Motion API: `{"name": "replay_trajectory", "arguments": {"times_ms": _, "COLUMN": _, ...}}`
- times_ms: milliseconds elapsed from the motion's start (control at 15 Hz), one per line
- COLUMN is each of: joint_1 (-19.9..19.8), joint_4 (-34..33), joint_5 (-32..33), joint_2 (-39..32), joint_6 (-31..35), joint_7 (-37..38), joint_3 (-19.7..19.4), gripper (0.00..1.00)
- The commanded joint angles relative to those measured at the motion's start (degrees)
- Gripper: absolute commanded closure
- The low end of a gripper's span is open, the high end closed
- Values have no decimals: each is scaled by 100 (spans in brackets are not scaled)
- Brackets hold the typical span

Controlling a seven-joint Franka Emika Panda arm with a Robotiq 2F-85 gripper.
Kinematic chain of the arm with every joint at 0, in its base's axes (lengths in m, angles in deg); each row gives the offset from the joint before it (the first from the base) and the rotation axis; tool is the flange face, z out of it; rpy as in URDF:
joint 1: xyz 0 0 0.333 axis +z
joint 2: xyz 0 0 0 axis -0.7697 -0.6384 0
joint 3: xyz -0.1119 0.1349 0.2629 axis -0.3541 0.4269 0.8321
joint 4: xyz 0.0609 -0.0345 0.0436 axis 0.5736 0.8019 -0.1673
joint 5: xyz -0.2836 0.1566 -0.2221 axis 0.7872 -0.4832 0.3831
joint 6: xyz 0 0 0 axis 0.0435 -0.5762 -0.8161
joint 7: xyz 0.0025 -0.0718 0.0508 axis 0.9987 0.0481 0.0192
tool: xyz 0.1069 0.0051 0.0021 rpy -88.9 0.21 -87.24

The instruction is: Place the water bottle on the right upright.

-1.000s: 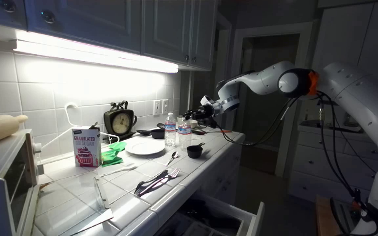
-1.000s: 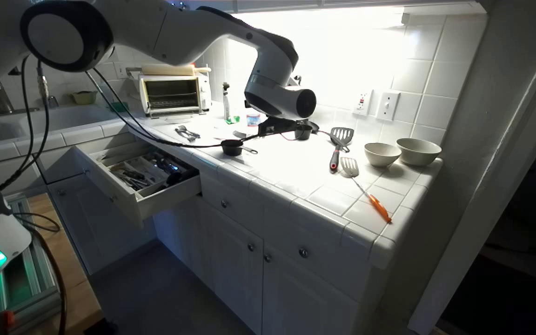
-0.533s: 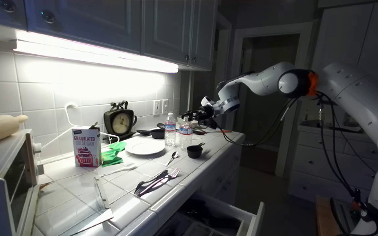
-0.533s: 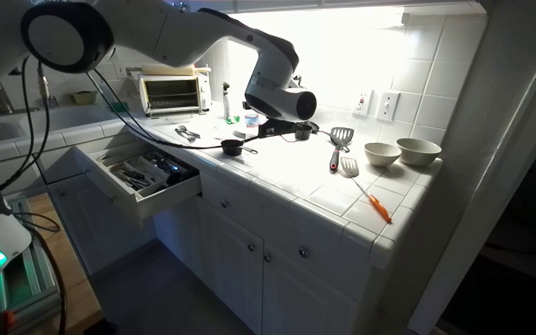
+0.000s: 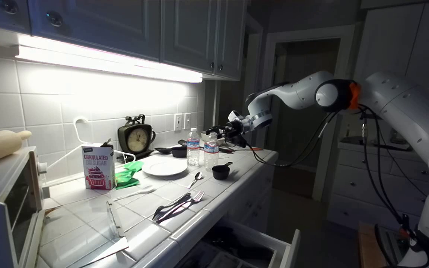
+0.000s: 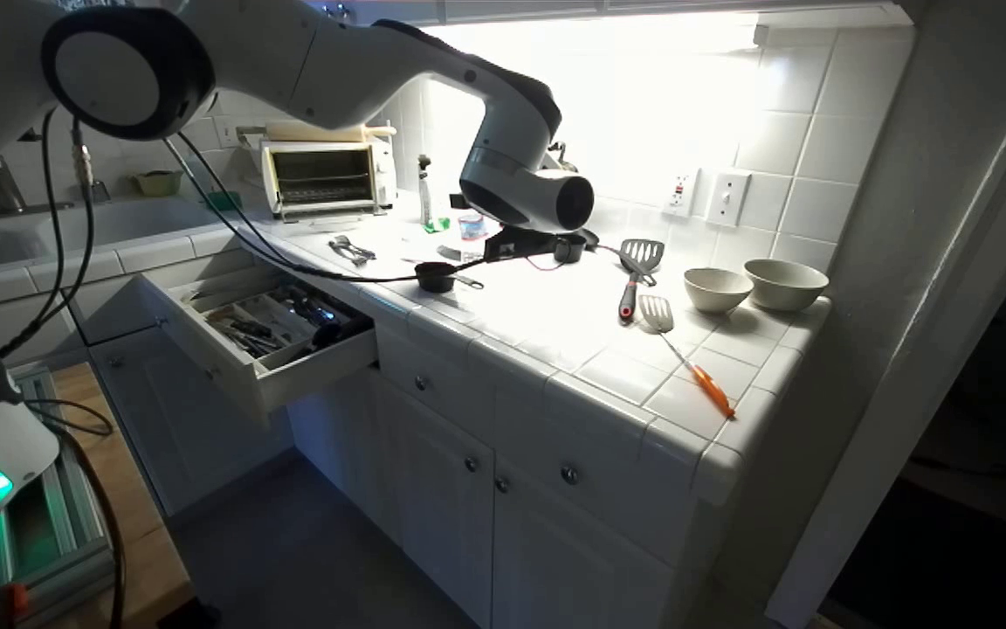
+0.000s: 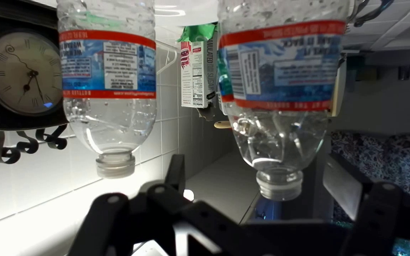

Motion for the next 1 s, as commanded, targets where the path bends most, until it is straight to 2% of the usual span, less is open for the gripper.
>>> {"name": "replay_trajectory", "arguments": {"times_ms": 0, "joint_1": -56, "joint_4": -81, "joint_5": -87, "joint_2": -64, "joint_6": -66, "joint_7": 44, "joint_3": 51, "gripper": 0}}
{"name": "replay_trajectory", "arguments": {"times_ms": 933, "joint_1": 47, "joint_4": -139, "joint_5": 347, "joint_2": 67, "joint_6": -106, "joint_7": -47, "joint_3": -155, "gripper": 0}}
